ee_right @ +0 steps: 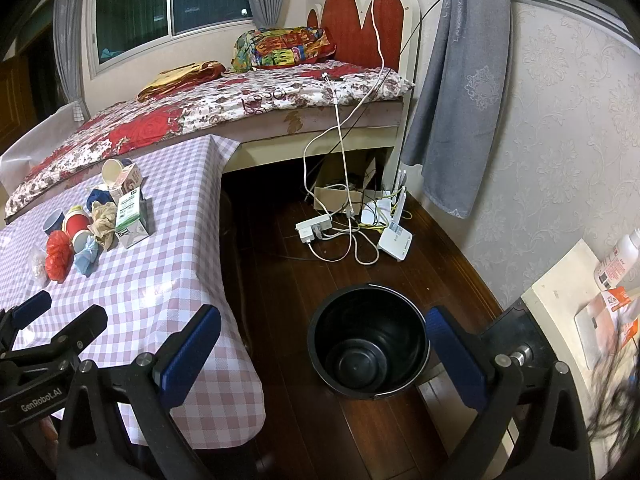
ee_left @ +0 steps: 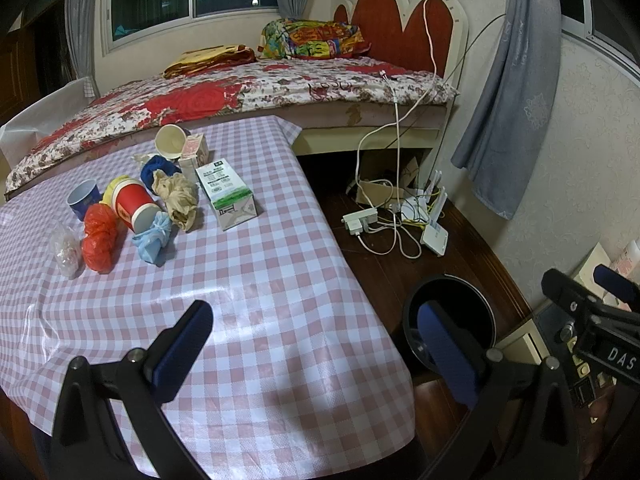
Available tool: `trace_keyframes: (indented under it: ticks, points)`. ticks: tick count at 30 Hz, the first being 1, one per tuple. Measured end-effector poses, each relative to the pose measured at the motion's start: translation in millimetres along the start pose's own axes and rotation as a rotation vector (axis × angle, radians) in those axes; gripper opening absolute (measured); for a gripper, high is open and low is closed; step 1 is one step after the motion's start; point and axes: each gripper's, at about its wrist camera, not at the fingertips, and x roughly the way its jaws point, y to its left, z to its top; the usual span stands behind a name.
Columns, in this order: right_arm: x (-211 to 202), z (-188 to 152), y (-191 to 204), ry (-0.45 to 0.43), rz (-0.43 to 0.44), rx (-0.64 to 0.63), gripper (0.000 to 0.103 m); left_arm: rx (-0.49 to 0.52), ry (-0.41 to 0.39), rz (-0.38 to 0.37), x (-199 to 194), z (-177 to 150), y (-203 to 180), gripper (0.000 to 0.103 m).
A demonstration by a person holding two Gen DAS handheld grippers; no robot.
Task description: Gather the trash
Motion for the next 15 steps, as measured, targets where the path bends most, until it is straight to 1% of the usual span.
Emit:
trace_keyframes:
  ticks: [15]
  points:
    - [-0.5,-0.9,1.0,0.000,0.006,-0.002,0.103,-0.006,0.000,0.004,-0.7,-3.5,0.5,0.103]
